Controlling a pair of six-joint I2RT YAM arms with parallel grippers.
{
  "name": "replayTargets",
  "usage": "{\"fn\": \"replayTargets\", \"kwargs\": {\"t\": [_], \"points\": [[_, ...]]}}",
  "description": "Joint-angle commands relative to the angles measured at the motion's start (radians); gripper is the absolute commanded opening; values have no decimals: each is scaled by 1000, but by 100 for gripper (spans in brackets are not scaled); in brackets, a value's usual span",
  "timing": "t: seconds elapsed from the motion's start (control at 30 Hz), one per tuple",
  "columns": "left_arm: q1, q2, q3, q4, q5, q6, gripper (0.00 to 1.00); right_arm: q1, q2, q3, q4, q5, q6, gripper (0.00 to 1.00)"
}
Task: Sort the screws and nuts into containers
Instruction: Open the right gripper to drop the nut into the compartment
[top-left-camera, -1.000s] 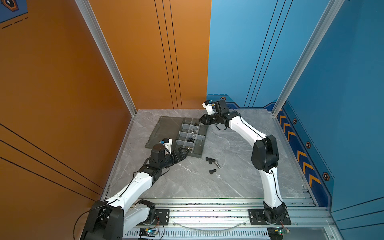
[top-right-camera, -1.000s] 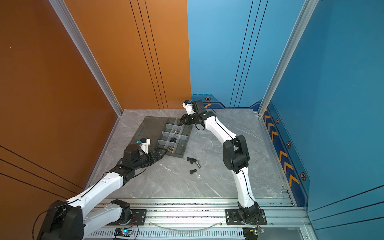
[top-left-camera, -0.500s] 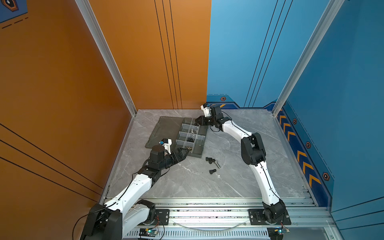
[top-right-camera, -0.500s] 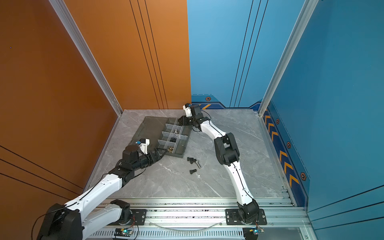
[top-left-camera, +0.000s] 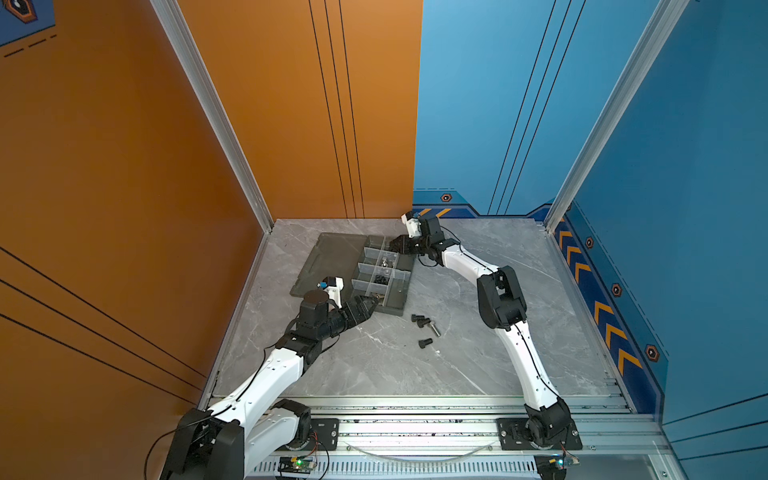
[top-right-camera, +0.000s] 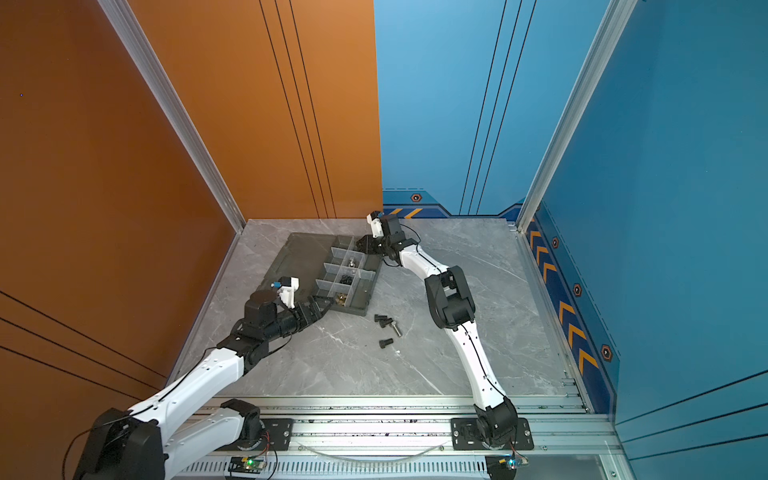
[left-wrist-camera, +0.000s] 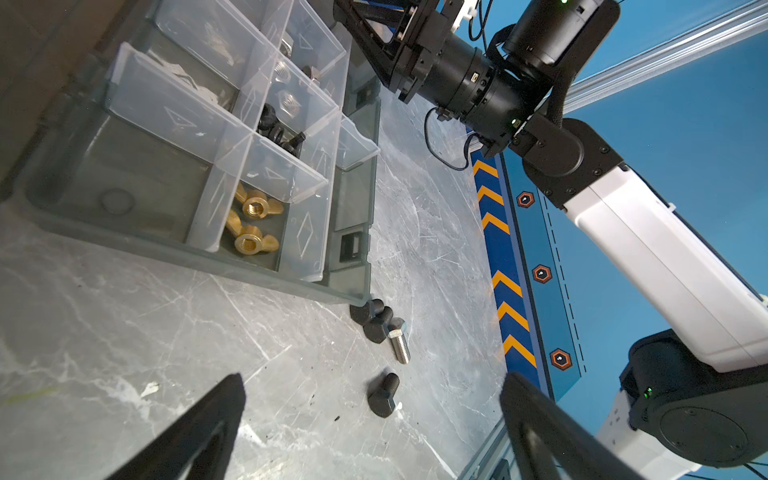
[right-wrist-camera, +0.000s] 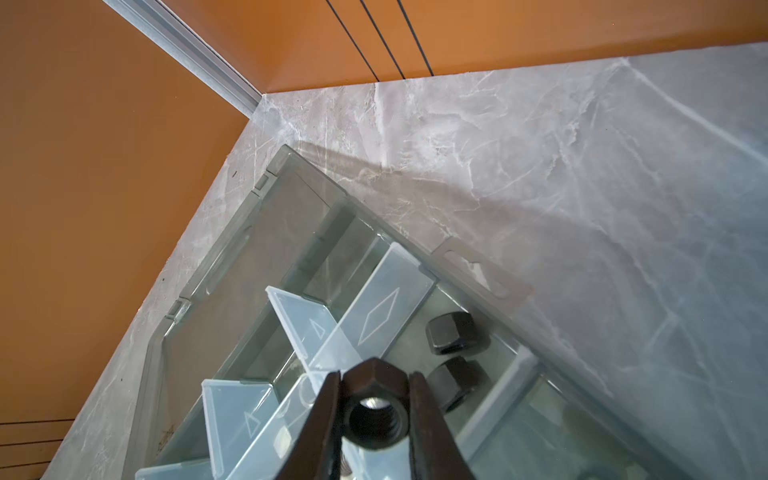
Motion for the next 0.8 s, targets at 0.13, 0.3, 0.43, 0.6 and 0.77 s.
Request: {"fn": "replayTargets", "kwargs": {"t": [0.13,0.3,0.43,0.6,0.77], "points": [[8,-8,-10,3,-5,-3,98,-10,22,22,-19,18,1,0],[8,-9,-10,3,-7,-4,98,-10,17,21,-35,15,-9,0],[8,-9,-9,4,-6,-5,98,-11,14,20,-44,17,-13,3],[8,-9,-8,4,-5,-5,97,-10,9,18,-54,21,-14,12],[8,-9,-8,2,-6,-5,98,-12,2,17,-65,21,-22,15]]}}
